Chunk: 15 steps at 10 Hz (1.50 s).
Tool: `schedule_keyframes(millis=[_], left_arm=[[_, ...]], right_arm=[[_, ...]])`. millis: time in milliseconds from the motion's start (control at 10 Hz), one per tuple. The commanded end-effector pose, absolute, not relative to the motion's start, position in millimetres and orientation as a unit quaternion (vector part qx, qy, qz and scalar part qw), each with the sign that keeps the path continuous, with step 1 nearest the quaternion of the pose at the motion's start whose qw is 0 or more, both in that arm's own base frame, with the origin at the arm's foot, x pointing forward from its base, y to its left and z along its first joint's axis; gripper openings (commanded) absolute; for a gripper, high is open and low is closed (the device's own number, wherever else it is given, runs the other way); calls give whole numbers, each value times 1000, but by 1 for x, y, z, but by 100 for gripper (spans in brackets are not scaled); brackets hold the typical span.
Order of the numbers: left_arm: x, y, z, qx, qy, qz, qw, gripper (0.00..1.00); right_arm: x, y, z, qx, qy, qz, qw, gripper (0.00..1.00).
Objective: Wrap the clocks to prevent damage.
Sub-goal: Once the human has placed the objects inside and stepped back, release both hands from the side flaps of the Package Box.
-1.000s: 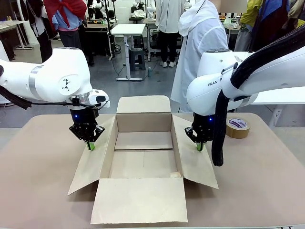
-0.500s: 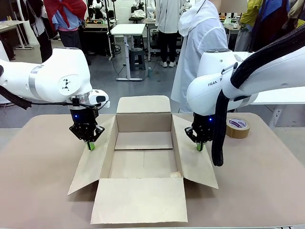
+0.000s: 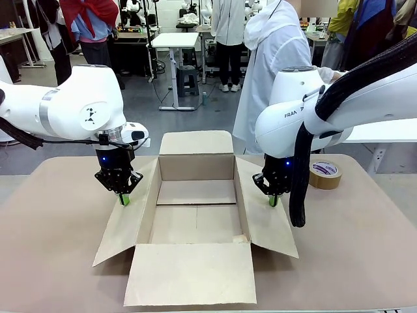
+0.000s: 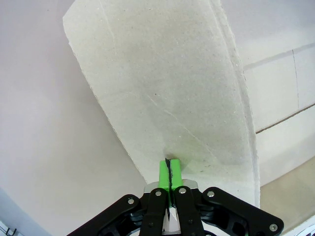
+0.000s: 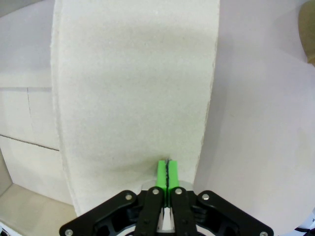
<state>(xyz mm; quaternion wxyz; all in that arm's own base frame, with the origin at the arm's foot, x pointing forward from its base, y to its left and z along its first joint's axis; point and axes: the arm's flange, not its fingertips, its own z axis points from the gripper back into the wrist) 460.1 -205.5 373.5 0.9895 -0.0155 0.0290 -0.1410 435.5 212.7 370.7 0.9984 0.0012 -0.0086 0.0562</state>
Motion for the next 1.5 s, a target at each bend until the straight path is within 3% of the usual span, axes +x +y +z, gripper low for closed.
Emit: schedule_keyframes(millis=[0, 1400], left_arm=[[459, -205, 373, -14, 33, -146, 989, 0], [459, -205, 373, -14, 33, -146, 989, 0]], right_arm=[[435, 213, 370, -3, -8, 59, 998, 1], [435, 213, 370, -3, -8, 59, 998, 1]])
